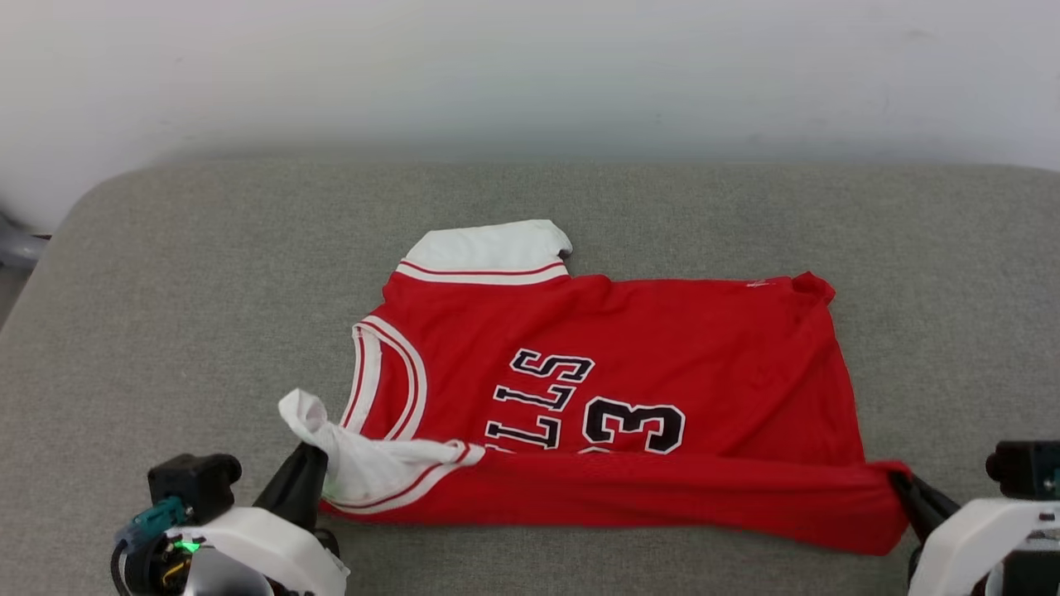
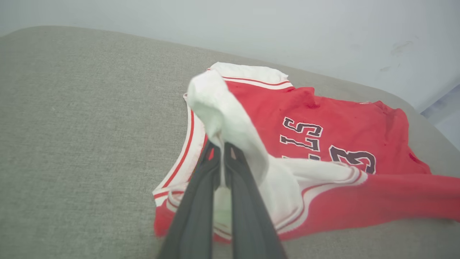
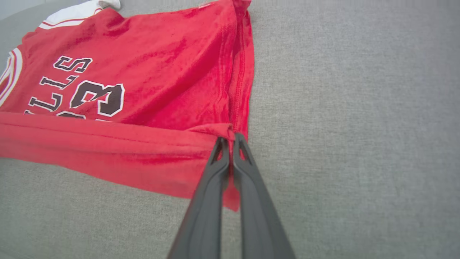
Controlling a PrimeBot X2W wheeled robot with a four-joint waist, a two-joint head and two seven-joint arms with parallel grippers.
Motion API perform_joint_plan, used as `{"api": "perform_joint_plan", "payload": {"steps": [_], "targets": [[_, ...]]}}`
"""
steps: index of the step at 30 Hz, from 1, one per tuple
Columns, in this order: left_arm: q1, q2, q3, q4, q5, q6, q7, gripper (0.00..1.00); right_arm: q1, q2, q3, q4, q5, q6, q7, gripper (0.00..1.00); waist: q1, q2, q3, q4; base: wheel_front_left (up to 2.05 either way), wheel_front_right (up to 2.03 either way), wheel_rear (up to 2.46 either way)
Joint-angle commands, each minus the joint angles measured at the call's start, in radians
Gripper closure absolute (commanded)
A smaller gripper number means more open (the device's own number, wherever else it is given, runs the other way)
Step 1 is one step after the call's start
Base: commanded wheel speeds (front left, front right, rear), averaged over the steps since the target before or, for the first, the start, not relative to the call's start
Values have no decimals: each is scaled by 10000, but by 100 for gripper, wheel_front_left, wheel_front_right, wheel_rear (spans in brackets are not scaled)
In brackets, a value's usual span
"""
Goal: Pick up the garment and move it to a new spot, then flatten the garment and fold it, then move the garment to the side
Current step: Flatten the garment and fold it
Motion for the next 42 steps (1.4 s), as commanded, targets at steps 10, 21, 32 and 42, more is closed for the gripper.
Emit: {"api": "perform_joint_plan", "payload": {"steps": [10, 21, 32, 42], "targets": [[-2188, -279, -249, 2164, -76, -786, -464, 100, -2518, -761, 1405, 1978, 494, -12, -846, 100, -1, -1, 1585, 82, 0, 0, 0], [-3049, -603, -750, 4023, -414, -1299, -640, 71, -3380, -1010, 2254, 4006, 1052, -12, -2351, 47, -1, -1, 1821, 136, 0, 0, 0], [-3324, -382, -705, 4677, -530, -1295, -875, 0, -3291, -1013, 2273, 4087, 955, -12, -5144, 0, -1, -1, 949, 162, 0, 0, 0], [-3000, 580, -306, 3702, -871, -861, 356, 0, -2373, -629, 1767, 3006, 144, -12, -5748, 0, -1, -1, 157, 8, 0, 0, 0]]}}
